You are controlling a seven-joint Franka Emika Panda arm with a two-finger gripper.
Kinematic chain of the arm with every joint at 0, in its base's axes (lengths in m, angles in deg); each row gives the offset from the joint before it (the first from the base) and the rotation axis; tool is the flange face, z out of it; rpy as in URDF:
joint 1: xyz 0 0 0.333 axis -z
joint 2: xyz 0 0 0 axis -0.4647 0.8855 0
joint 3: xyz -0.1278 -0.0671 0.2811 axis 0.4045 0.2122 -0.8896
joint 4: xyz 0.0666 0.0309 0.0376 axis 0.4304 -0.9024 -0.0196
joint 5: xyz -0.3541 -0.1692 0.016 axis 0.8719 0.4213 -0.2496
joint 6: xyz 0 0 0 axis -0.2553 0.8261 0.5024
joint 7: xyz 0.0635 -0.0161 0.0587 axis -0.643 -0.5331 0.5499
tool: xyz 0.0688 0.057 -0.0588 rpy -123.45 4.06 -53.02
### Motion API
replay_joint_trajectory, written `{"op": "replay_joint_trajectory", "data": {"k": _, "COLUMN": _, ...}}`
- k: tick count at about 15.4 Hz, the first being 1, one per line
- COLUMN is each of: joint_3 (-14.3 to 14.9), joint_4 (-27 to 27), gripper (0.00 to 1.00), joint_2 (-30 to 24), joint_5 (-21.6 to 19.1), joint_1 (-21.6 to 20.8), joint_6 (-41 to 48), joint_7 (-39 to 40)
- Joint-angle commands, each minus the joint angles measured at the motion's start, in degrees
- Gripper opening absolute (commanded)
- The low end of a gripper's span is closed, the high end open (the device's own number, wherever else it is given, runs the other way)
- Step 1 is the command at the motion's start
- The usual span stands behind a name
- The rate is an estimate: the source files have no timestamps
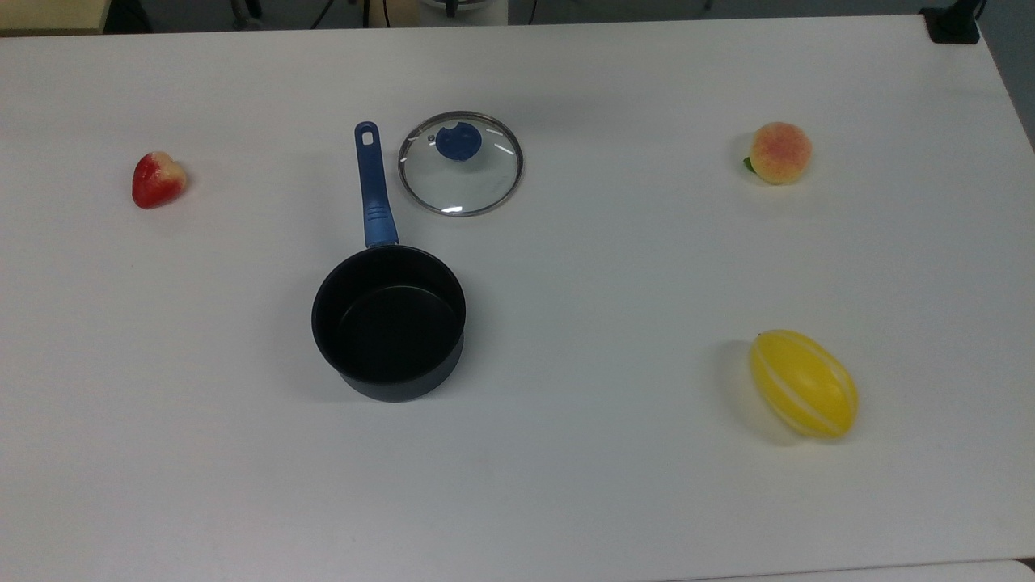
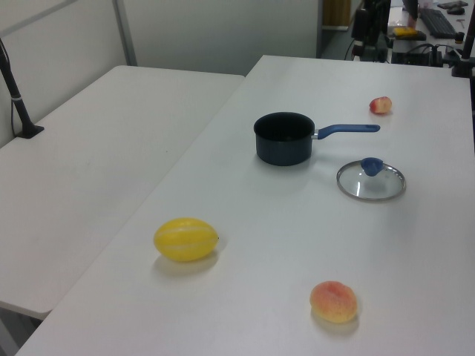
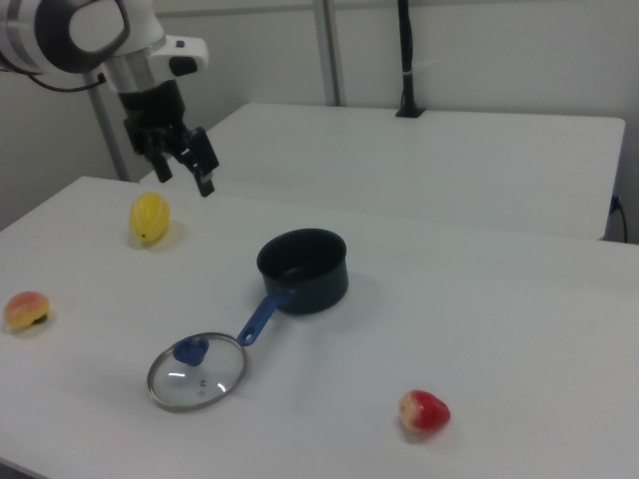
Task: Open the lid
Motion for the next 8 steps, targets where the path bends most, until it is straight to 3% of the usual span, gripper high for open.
{"op": "replay_joint_trajectory", "data": {"k": 1, "joint_3": 1.44, "joint_4": -0.26, "gripper": 1.0, "joint_2": 0.8, "joint_5": -1.01, "joint_1": -1.56, "joint_6": -4.0, "joint_7": 0.64}}
{"op": "replay_joint_trajectory", "data": {"k": 8, "joint_3": 1.0, "joint_4": 0.26, "gripper": 1.0, "joint_2": 0.71, "joint_5": -1.18, "joint_1": -1.47, "joint_6": -3.38, "joint_7": 0.47}}
